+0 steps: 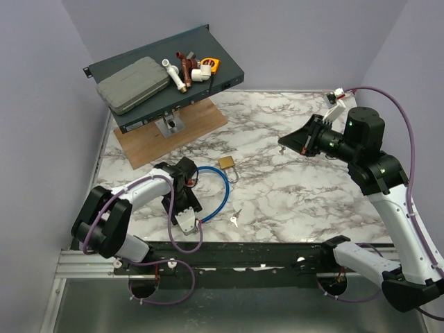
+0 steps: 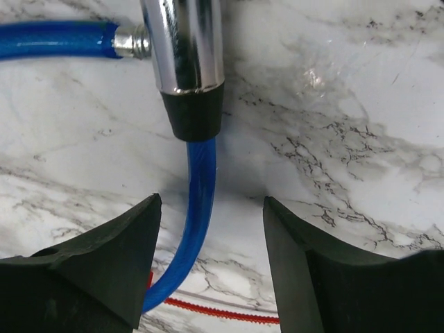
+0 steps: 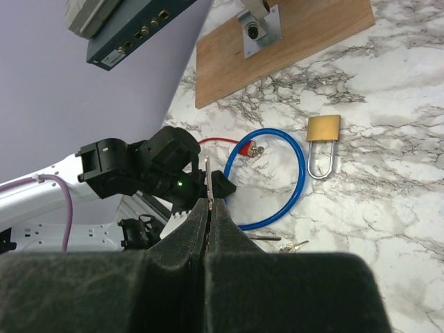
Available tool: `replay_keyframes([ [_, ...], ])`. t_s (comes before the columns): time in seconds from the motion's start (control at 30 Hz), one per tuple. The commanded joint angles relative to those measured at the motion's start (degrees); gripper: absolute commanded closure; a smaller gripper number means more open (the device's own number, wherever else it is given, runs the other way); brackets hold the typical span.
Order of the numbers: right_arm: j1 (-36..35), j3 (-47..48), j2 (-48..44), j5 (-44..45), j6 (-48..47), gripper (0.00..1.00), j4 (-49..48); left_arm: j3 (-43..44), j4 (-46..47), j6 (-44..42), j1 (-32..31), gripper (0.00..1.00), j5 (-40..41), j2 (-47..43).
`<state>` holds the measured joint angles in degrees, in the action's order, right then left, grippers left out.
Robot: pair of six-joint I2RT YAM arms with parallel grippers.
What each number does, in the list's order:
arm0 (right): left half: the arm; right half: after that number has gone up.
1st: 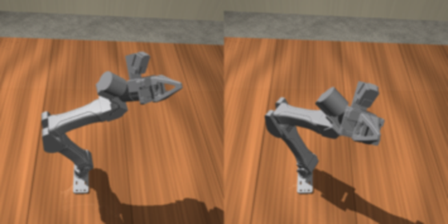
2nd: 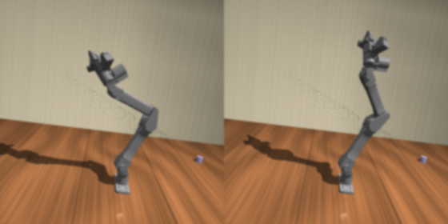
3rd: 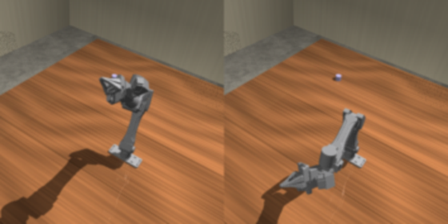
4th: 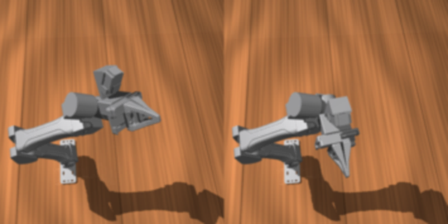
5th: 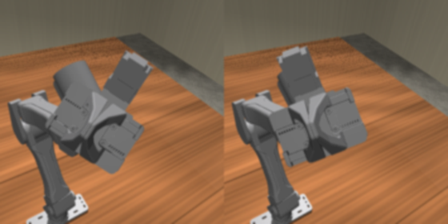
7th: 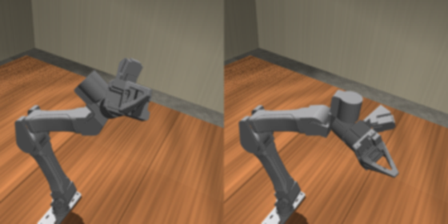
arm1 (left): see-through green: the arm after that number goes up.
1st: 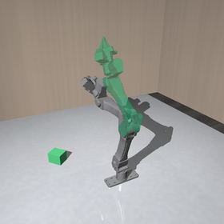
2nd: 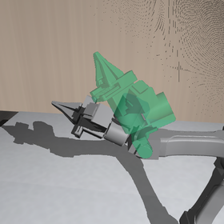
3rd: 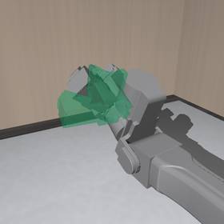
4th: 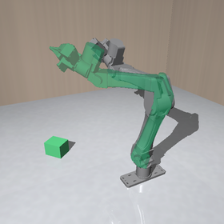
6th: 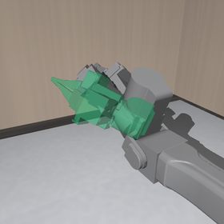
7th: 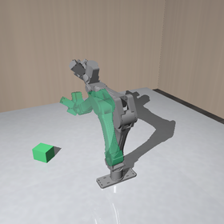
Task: Unlock with the key
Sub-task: Pick up the lock from the center of the board.
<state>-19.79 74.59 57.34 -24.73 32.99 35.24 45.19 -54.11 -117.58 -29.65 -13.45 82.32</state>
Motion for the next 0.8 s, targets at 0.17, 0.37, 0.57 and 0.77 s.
replay_keyframes([
  [0.17,-0.07,0.95,-0.29,1.78,0.42,0.99,-1.4,5.69,-5.42,-6.09,-4.19,0.54,1.47,7.02],
  [0.37,-0.07,1.35,-0.57,2.84,-0.22,0.99,-0.58,6.21,-5.54,-3.83,-6.78,0.72,2.49,7.98],
  [0.57,-0.06,1.54,-0.68,3.48,-0.9,0.99,-3.38,3.02,-1.9,2.08,-8.09,1.0,1.92,5.15],
  [0.77,-0.07,0.25,-0.85,3.07,-0.65,0.99,-0.99,3.72,1.57,11.3,-7.81,1.0,-1.25,0.12],
])
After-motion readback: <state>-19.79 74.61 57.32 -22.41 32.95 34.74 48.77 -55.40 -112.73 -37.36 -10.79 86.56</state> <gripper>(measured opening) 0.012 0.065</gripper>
